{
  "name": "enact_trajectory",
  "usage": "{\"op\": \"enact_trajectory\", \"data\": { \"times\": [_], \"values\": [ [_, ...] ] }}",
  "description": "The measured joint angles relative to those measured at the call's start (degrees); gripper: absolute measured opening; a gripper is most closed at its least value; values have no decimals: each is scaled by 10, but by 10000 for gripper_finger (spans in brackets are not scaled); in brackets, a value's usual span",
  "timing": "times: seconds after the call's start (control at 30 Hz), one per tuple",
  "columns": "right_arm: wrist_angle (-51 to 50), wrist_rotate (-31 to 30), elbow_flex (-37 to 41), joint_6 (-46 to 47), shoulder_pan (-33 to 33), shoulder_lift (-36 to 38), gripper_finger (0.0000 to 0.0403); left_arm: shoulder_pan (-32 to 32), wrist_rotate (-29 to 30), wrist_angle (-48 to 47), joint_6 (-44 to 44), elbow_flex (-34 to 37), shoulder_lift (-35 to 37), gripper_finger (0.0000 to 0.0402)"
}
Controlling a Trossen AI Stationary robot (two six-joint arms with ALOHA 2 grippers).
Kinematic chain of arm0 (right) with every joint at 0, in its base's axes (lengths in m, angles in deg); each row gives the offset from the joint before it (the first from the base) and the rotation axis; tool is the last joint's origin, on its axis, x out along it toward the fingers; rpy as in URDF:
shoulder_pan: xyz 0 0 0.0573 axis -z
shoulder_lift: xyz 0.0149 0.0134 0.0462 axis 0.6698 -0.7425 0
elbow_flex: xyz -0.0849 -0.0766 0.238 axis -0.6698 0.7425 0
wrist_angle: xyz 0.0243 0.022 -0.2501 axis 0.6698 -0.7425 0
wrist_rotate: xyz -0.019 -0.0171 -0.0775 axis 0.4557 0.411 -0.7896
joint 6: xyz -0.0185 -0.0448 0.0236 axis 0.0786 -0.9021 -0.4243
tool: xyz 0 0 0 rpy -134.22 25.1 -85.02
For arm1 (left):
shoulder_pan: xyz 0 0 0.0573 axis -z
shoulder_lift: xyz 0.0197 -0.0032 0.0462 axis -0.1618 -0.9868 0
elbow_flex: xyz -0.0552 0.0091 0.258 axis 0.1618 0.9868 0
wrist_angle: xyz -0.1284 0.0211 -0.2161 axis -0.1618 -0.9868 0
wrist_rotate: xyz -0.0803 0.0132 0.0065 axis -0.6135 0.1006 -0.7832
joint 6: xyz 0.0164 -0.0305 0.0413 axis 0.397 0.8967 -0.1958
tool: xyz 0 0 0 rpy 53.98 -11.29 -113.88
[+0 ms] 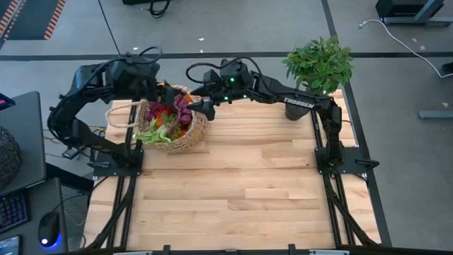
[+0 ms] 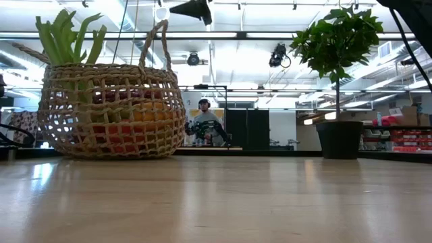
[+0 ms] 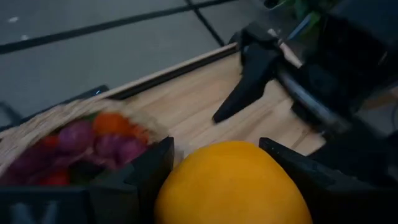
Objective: Build produce basket
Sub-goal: Put the yellow lemon into the brown basket, then return to Home Position
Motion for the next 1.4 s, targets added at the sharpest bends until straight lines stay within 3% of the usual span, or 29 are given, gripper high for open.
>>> {"op": "enact_trajectory", "data": {
  "times": [0.3, 0.67, 1.0, 1.2, 1.3, 1.4],
  "values": [
    [-41, 13, 0, 42, 4, 1, 361, -44, 14, -106, -5, 1, 3, 243],
    [-81, 60, 0, 60, 8, 1, 366, -84, 19, -100, -50, 1, -16, 295],
    [-118, 105, 0, 58, 30, 10, 367, -81, 17, -54, -95, 1, -15, 315],
    [-132, 106, 0, 72, 58, 32, 362, -60, 16, 49, -112, 1, -14, 298],
    [-136, 95, 0, 78, 70, 57, 353, -49, 4, 106, -145, 1, -14, 283],
    [-144, 45, 0, 37, 70, 94, 347, -44, -30, 164, -169, 1, -16, 260]
  ]
}}
